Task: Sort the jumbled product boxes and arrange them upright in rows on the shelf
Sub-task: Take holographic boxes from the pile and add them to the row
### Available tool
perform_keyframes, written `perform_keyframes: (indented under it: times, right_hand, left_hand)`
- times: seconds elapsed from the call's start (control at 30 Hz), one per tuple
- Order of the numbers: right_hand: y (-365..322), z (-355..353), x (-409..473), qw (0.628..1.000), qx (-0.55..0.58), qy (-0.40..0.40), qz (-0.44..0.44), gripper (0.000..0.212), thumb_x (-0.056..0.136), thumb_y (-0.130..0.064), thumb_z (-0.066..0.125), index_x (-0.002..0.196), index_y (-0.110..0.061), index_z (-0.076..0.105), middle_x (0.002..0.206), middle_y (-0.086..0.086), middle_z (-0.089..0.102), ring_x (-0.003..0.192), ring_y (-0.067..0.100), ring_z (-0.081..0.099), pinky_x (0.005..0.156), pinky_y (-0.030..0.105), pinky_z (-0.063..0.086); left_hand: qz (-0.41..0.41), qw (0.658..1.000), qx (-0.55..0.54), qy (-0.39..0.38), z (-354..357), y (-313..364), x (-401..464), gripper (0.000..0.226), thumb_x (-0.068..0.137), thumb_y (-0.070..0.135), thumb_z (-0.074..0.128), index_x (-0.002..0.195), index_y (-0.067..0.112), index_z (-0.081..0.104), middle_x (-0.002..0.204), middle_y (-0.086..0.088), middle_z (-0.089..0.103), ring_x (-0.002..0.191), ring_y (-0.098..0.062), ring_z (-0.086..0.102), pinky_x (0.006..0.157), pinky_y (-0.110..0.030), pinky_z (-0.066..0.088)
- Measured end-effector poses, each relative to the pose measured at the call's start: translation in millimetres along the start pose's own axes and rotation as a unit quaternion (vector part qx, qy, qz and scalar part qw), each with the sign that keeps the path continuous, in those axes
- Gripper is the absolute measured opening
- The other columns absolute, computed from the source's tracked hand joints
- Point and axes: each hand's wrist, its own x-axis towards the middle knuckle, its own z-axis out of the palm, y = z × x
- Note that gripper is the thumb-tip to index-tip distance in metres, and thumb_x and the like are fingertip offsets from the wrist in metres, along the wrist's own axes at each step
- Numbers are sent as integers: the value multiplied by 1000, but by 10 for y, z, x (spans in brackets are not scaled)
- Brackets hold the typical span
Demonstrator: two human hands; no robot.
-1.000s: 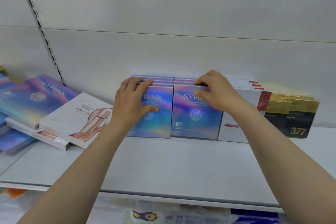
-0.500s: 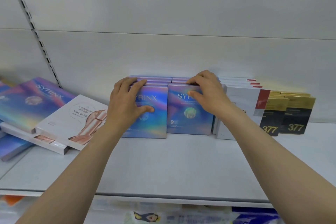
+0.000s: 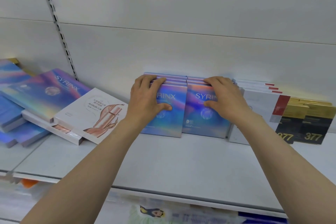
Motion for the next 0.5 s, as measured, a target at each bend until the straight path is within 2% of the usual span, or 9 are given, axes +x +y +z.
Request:
perform_keyframes:
  times: [0.3, 0.5]
  right_hand:
    - [-46, 11, -39, 1000, -9, -4, 2, 70, 78, -17, 80, 141, -11, 49, 143, 8, 52, 133, 28, 42, 111, 38, 30]
    - [-339, -119, -102, 996, -64, -46, 50, 67, 82, -20, 76, 142, -9, 47, 146, 12, 49, 134, 29, 43, 109, 35, 30]
  left_hand:
    - [-9, 1000, 14, -12, -34, -7, -12, 92, 62, 58, 80, 141, 25, 45, 142, -1, 42, 134, -23, 30, 108, -38, 32]
    - [9, 997, 55, -58, -168, 40, -11, 89, 70, 60, 74, 145, 26, 39, 145, -2, 40, 138, -24, 27, 116, -41, 20]
